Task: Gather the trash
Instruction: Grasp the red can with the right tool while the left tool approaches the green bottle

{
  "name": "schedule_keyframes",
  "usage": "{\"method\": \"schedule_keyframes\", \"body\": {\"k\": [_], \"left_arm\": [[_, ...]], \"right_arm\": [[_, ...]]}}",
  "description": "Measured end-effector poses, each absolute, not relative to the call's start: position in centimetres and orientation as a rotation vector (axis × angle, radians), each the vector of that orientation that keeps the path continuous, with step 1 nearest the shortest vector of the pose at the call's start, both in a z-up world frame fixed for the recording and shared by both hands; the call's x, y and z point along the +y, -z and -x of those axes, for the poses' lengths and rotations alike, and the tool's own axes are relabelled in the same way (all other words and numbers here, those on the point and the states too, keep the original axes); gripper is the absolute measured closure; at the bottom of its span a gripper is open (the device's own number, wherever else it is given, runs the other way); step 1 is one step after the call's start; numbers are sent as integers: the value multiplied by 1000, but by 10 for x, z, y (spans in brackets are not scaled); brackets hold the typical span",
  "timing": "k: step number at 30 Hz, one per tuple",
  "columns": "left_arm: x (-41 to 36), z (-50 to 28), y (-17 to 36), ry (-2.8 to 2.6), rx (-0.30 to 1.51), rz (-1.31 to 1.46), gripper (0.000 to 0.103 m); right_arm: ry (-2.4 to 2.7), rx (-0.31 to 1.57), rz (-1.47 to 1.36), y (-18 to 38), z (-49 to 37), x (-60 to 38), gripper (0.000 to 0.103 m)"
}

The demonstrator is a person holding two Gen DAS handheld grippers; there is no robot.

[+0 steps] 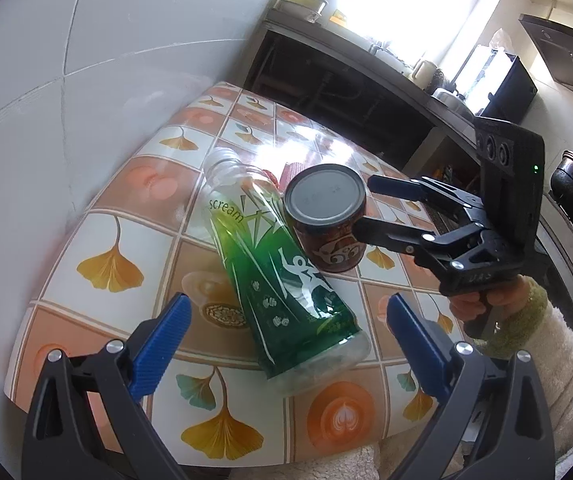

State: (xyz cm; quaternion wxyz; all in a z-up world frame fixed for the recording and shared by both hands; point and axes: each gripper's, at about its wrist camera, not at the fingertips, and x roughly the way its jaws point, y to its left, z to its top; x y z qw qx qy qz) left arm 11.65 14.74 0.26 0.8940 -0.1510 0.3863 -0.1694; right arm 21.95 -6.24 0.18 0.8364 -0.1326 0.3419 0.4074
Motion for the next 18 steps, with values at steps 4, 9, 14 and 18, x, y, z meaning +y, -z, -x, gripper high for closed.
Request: {"method": "schedule_keyframes", "body": {"k": [4,9,14,18], "left_arm": [[151,-117,0,379,799,334,7],[150,-118,4,394,811,335,7],[148,-122,6,402,823,343,7],[145,-133,7,391,850,355,7]], "right_arm": [[-897,749,316,9,-231,-49,16],[-908,779,324,23,-242,-45,16],[-917,812,269,32,-246,-47,28],[-902,845,193,31,-247,-57,29]]}}
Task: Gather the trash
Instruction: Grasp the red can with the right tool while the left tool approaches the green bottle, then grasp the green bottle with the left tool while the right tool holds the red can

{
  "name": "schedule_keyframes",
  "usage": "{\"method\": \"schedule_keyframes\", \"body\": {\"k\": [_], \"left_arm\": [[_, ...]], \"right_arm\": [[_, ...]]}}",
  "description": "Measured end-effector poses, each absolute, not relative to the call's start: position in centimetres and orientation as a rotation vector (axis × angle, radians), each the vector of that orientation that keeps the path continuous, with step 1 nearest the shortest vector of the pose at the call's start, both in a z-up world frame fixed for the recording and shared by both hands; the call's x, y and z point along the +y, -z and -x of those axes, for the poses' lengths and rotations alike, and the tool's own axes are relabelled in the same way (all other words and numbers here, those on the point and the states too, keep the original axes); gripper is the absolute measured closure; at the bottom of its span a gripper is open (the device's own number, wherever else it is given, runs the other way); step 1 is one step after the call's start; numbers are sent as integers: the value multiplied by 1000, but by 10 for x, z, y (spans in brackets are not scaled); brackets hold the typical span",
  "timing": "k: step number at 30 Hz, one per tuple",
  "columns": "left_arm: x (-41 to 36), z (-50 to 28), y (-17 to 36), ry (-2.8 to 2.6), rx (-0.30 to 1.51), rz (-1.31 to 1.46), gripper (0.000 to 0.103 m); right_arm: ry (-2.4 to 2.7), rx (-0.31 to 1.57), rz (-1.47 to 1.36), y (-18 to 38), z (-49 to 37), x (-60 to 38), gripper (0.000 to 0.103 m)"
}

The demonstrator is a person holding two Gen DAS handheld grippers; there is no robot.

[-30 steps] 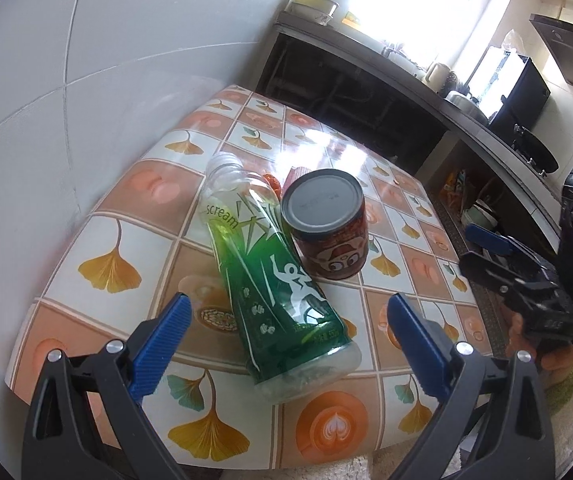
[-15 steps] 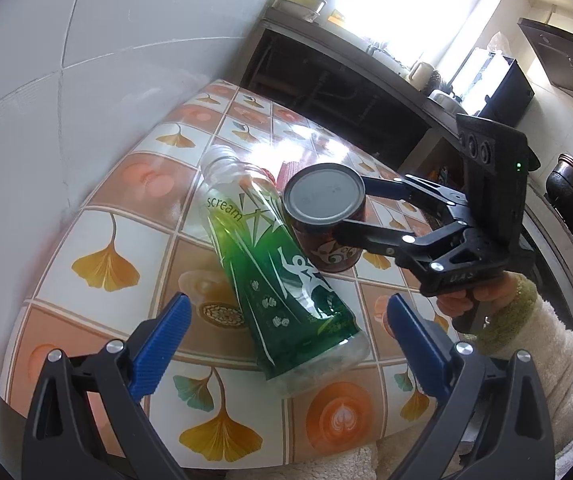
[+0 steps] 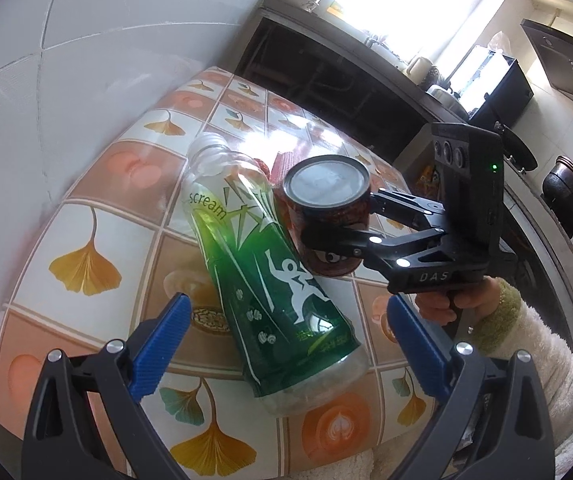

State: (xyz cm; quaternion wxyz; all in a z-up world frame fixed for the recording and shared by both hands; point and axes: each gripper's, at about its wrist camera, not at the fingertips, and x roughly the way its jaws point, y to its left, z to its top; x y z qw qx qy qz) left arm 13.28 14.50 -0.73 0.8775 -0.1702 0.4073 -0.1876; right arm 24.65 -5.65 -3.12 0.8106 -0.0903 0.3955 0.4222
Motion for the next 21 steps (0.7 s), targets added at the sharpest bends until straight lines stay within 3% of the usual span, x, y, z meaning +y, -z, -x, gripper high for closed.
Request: {"method": "schedule_keyframes", "body": {"k": [16,21], "left_arm": [[121,-190,24,328,1009,393,16],[121,-207,36,319,1093,481,27]], "right_arm": [[-622,872,-178,18,-153,-174,31],[-540,828,-243,12,-113,-200,32]]}}
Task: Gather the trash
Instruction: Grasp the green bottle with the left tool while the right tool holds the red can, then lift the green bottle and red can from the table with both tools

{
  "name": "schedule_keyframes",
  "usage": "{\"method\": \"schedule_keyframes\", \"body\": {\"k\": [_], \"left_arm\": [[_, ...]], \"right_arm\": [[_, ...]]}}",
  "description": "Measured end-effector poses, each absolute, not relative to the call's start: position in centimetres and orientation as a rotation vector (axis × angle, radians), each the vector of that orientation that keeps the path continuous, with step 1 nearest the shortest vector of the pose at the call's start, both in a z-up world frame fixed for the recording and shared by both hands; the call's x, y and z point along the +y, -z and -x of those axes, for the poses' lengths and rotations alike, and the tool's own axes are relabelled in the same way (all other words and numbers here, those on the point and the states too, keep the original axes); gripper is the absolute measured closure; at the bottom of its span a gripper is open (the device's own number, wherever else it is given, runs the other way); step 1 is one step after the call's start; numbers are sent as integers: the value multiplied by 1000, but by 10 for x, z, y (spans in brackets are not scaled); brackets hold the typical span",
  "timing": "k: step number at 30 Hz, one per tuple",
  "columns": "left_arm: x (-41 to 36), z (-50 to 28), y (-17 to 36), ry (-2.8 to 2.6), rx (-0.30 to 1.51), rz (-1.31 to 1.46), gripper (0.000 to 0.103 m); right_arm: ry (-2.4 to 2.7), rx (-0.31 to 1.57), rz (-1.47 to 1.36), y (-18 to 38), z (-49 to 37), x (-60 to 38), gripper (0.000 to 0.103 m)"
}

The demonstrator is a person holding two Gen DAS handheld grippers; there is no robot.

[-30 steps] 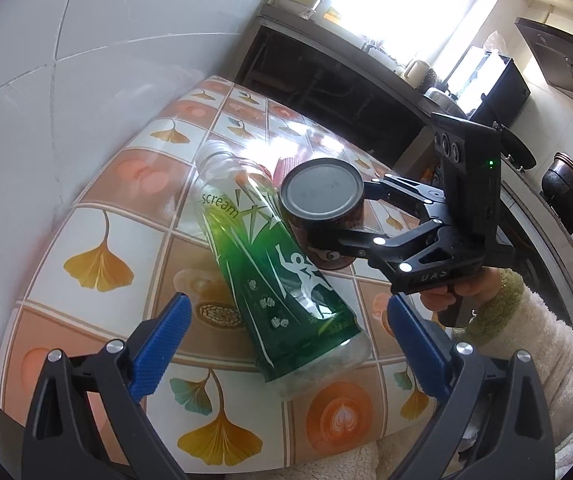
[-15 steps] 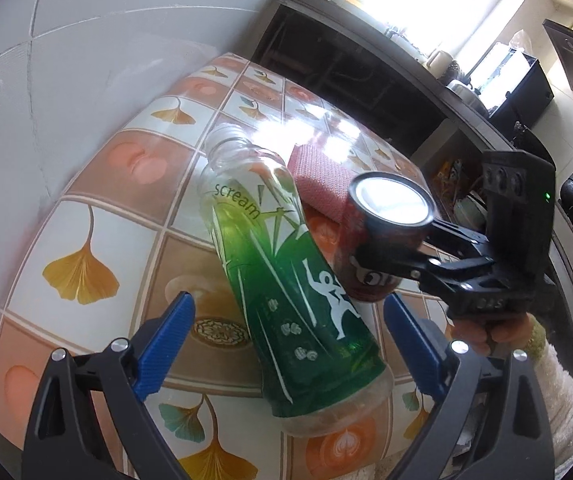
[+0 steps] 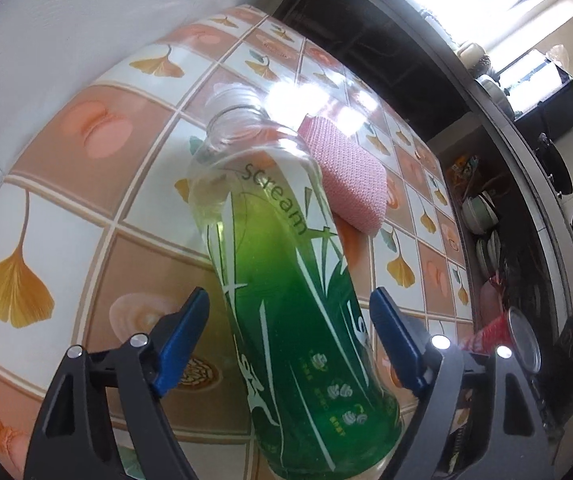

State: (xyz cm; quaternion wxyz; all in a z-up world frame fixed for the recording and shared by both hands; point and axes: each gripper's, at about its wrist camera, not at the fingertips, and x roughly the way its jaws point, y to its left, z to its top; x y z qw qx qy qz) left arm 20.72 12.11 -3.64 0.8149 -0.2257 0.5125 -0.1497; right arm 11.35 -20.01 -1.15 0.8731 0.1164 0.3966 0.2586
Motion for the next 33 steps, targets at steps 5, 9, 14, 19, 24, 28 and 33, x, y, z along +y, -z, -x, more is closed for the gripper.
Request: {"method": "schedule_keyframes", "body": {"k": [5,9,14,19,24,28,33], "left_arm": [[122,-207,39,304,1111,528,36],[121,-199,39,304,1101,542,37],[129,-186,38,296,1074,559,38],[137,-169,34,299,1051,582,38],[143,-150,26,315,1022,596,38],[145,-138,21,325,1008,590,38],[142,-128,17,350,994,585,38]], "right_arm": [[-492,812,-304,12,-93,-215,32],[-458,807,-337,13,-83,-221,32],[-431,791,-368,13,-88,-224,33],[-401,793,-390,17,-90,-230,33],[-395,791,-405,18,-88,-232,33],[-396,780,-411,16,-87,-233,34],[-394,776,-424,17,-82,-236,34]]}}
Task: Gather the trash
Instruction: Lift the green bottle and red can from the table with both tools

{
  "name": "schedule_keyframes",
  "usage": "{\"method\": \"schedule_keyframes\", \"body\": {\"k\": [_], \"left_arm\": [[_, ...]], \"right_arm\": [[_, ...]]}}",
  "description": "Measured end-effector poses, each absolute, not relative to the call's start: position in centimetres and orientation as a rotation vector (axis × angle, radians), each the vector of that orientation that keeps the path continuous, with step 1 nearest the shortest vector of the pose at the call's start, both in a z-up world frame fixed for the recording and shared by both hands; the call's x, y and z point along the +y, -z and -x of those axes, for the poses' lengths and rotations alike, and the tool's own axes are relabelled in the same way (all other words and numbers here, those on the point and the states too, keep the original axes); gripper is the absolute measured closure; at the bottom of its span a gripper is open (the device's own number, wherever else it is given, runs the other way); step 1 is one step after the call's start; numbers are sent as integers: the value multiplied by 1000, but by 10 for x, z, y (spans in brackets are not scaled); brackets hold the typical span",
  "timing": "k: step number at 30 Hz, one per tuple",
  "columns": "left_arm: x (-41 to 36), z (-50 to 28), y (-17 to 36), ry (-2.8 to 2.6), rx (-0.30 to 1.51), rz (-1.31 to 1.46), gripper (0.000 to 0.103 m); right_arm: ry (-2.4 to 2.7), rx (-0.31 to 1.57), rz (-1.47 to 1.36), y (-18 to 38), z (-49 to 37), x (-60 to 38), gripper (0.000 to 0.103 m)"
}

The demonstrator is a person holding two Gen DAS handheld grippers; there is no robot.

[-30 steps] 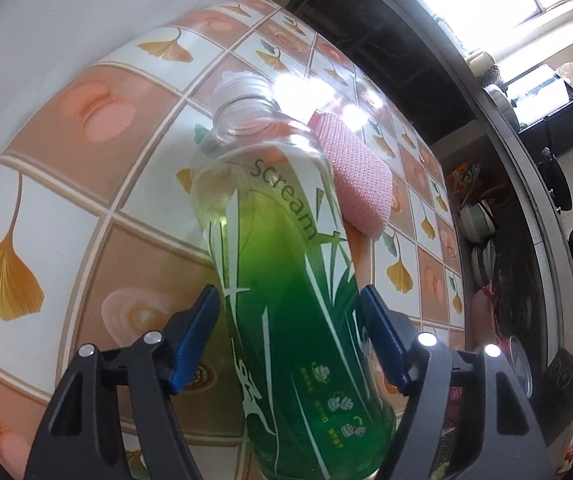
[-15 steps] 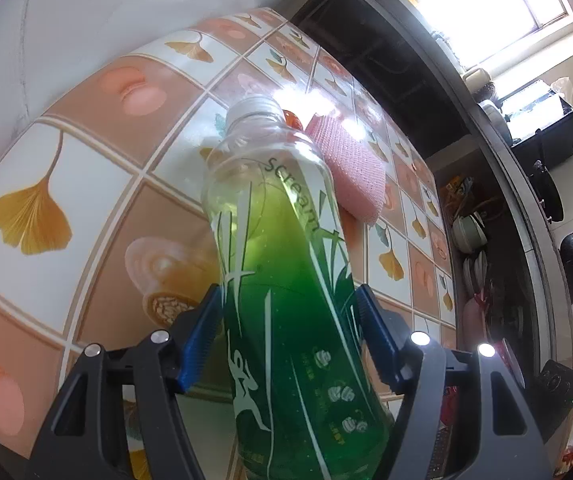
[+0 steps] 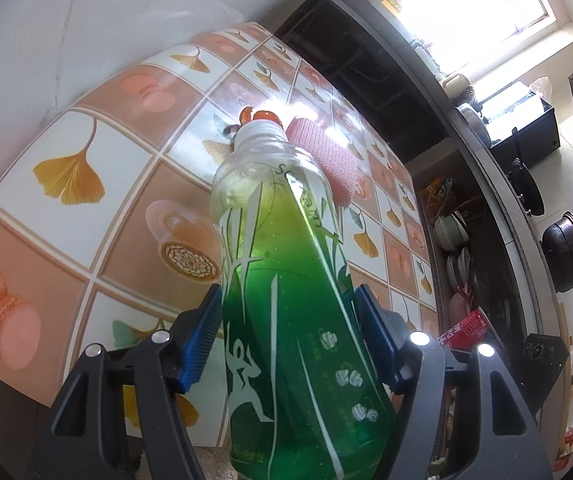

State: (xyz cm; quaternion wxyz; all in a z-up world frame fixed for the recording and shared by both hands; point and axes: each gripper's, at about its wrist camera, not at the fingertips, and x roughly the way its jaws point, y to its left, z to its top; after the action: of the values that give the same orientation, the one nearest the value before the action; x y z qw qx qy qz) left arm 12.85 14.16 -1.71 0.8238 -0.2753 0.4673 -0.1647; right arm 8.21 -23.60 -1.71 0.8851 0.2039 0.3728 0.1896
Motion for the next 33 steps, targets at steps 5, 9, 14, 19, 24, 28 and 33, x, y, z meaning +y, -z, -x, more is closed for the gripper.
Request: {"method": "schedule_keyframes", "body": {"k": [5,9,14,19,24,28,33], "left_arm": [[127,-125,12,416,976,588,38],[117,-122,4,472,954,579,38],[102,-119,-4,527,926,556,38],[86,-117,-10,568,911,531,38],[74,-120,-11,598,911,515,38],[66,-122,-10,613,920,503,38],[61,-124,-8,621,929,491,38]], "right_arm": [[-387,777,-436,17,-80,-238,34],[-379,772,-445,16,-77,-242,34],[-354,770,-461,15,-74,-249,34],[-331,773,-484,18,-73,-256,34],[-317,765,-503,19,-69,-263,35],[-306,764,-519,21,-67,-268,35],[-291,768,-533,24,-64,-273,35]]}}
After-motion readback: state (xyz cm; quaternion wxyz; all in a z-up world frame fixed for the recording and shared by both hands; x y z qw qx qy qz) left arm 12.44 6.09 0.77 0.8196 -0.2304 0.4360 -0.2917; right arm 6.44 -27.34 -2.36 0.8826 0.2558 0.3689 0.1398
